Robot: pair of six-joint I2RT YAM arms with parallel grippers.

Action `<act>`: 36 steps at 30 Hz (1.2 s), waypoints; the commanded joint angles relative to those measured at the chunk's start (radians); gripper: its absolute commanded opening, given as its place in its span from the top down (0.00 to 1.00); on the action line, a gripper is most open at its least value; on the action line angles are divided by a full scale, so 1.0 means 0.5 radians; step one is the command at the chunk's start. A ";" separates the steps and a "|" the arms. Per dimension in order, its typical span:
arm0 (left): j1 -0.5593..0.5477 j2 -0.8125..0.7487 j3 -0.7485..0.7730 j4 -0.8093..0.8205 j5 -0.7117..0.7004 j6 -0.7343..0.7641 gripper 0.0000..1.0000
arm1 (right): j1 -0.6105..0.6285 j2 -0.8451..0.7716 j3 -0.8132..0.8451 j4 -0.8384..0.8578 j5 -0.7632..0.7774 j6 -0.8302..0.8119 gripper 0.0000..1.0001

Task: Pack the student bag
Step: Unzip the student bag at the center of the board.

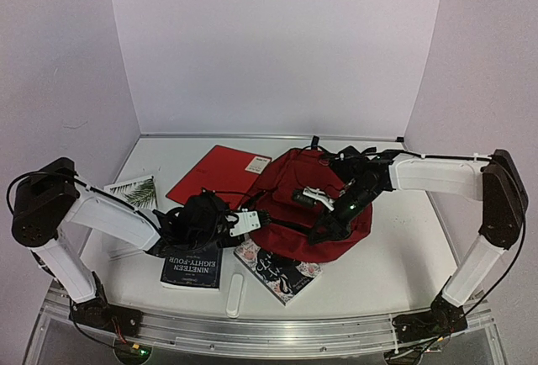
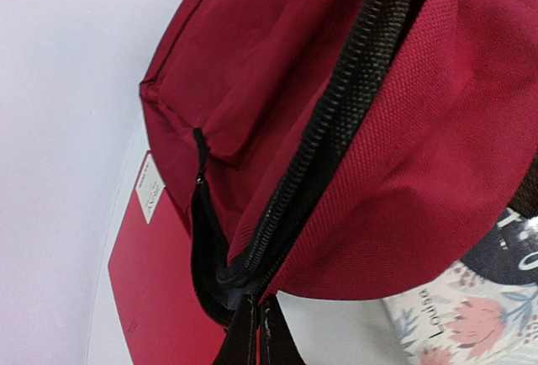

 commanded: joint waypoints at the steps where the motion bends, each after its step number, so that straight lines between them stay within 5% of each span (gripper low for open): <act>1: 0.138 -0.129 -0.055 0.065 -0.042 -0.023 1.00 | -0.158 -0.092 -0.065 -0.183 -0.037 -0.115 1.00; 6: 0.133 -0.168 -0.033 0.015 0.048 -0.026 0.95 | -0.193 -0.048 -0.022 -0.187 -0.161 -0.114 1.00; 12: -0.048 -0.192 0.141 -0.169 0.101 -0.003 0.56 | -0.193 0.135 0.109 -0.178 -0.326 -0.055 1.00; 18: -0.171 -0.122 0.338 -0.329 0.250 -0.057 0.38 | -0.190 0.151 0.149 -0.179 -0.394 -0.023 1.00; 28: -0.246 0.331 0.691 -0.272 0.320 -0.002 0.49 | -0.193 0.102 0.080 -0.175 -0.377 -0.021 1.00; 36: -0.266 0.324 0.670 -0.317 0.274 -0.028 0.97 | -0.240 0.040 0.019 -0.182 -0.297 -0.021 1.00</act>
